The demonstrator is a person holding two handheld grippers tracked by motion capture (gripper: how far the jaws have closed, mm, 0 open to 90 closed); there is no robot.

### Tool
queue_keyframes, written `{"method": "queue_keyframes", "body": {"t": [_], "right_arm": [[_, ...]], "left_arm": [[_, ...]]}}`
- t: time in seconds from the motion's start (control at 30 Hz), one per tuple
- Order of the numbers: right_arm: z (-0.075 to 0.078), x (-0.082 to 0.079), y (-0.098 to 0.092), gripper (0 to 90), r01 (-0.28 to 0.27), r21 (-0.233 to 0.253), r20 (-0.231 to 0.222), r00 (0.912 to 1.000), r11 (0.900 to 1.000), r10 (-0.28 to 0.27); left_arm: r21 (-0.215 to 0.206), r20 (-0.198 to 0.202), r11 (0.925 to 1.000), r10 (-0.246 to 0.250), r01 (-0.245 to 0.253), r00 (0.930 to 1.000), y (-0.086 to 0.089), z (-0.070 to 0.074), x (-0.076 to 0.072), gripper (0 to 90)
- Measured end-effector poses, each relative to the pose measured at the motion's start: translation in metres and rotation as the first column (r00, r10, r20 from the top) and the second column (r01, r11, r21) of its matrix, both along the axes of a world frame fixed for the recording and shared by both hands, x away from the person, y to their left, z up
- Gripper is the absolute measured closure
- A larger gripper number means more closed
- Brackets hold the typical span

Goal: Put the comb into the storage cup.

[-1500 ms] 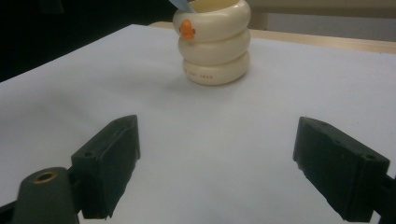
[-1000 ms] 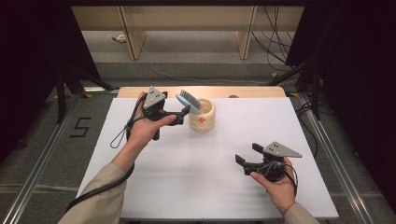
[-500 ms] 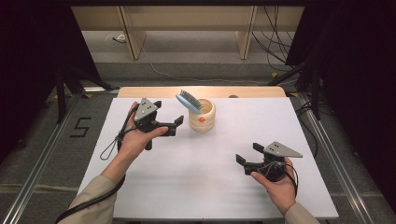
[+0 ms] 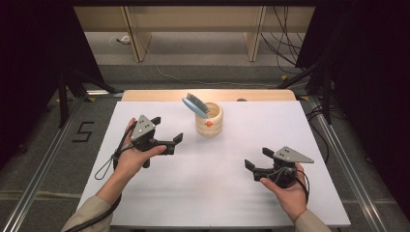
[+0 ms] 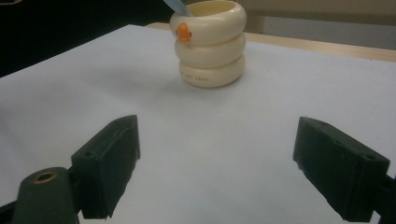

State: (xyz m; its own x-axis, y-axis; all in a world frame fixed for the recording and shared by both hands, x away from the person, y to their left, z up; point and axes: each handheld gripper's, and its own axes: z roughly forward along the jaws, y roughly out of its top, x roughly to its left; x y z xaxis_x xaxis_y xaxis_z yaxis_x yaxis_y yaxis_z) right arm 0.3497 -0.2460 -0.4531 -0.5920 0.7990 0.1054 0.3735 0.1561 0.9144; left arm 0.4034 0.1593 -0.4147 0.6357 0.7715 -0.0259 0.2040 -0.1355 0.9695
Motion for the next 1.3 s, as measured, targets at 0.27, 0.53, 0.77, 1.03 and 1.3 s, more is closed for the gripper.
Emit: {"method": "queue_keyframes", "body": {"t": [0.27,0.53,0.77,1.03,1.3], "right_arm": [[0.001,0.000,-0.002,15.8,0.003,-0.005,0.006,1.0000,1.000,-0.003],[0.001,-0.001,-0.002,15.8,-0.003,-0.019,0.009,1.0000,1.000,0.003],[0.001,-0.001,-0.003,15.8,-0.001,-0.019,0.010,0.9999,1.000,0.002],[0.002,-0.001,-0.006,15.8,0.003,-0.017,0.013,0.9999,1.000,-0.003],[0.001,-0.002,-0.006,15.8,-0.001,-0.023,0.009,1.0000,1.000,0.002]], "left_arm": [[0.016,-0.020,0.9999,-0.004,0.005,0.9998,0.008,-0.016,-0.012,0.4],[0.024,-0.030,0.9997,-0.005,0.006,0.9995,0.013,-0.033,-0.022,2.1],[0.029,-0.026,0.9996,0.003,-0.002,0.9997,0.019,-0.040,-0.029,2.0],[0.036,-0.018,0.9991,0.023,-0.022,0.9996,0.029,-0.043,-0.036,2.0],[0.035,-0.021,0.9986,0.039,-0.039,0.9990,0.038,-0.045,-0.042,2.0]]}}
